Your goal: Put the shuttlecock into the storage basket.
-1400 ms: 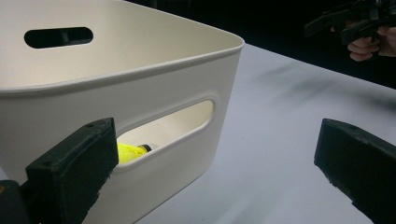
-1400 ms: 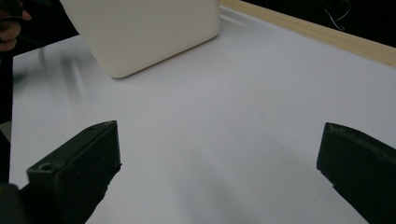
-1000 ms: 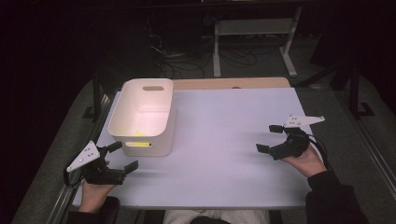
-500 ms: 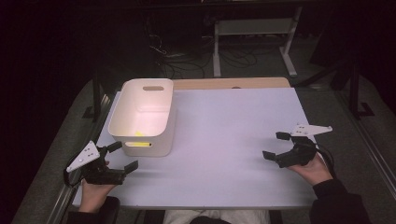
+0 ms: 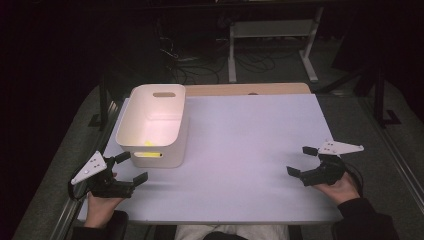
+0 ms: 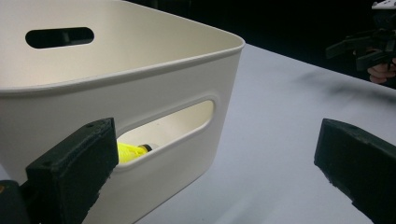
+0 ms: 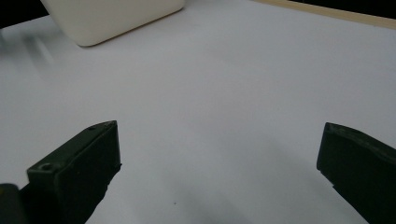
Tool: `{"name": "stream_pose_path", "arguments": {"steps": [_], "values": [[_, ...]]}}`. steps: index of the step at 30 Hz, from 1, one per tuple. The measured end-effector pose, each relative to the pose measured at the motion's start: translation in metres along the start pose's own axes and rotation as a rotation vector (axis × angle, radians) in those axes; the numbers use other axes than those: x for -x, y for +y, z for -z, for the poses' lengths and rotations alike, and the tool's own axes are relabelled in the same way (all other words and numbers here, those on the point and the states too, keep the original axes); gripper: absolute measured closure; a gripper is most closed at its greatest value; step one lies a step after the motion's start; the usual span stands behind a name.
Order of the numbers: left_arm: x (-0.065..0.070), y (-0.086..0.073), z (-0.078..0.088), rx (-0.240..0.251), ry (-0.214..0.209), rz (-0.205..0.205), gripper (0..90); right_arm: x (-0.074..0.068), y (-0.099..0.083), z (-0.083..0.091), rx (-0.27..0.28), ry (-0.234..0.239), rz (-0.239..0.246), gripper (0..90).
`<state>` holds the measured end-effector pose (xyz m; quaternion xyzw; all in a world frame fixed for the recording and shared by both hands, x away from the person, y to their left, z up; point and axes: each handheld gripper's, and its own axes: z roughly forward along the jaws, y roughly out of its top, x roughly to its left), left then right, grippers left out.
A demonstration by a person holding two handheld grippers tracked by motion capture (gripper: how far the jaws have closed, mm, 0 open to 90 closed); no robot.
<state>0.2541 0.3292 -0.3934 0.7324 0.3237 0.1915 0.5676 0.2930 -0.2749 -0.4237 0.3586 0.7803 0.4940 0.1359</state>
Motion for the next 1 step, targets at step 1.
{"name": "stream_pose_path", "arguments": {"steps": [1], "values": [[0.0001,0.0000,-0.0001,-0.001,0.000,0.001,0.0,0.0000,-0.0005,0.0005,0.003,0.002,-0.001,0.0]]}}
